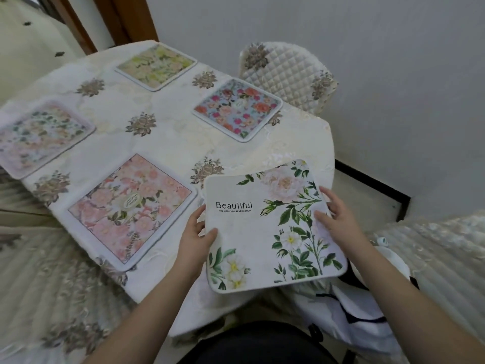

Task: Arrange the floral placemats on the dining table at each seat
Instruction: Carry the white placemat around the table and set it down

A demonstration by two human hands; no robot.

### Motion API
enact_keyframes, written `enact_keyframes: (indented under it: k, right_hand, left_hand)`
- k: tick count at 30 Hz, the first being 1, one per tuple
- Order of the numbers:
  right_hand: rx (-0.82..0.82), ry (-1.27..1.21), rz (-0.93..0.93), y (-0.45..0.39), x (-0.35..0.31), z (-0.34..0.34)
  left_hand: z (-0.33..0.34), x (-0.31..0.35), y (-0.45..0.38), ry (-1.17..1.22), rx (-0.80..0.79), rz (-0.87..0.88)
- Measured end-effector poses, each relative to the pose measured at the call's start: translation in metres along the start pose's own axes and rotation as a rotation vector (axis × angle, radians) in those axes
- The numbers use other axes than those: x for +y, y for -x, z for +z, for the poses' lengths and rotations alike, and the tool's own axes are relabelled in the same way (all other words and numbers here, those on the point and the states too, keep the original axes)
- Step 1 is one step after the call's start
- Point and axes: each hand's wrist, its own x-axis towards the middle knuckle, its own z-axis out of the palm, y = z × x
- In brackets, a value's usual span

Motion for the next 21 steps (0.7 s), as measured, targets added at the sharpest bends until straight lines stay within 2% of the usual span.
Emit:
enact_keyframes:
  k: [9,21]
  right_hand:
    - [-0.134,0.169,-0.010,-0.043,-0.023,0.013]
    - [-0.199,0.252,-0.031,-0.111,-0.015,0.013]
  left_hand:
    - [-0.013,-0.003,-0.026,0.057,0.039,-0.043]
    - [0.011,-0.012,-0.038,0.104,0.215,-0.129]
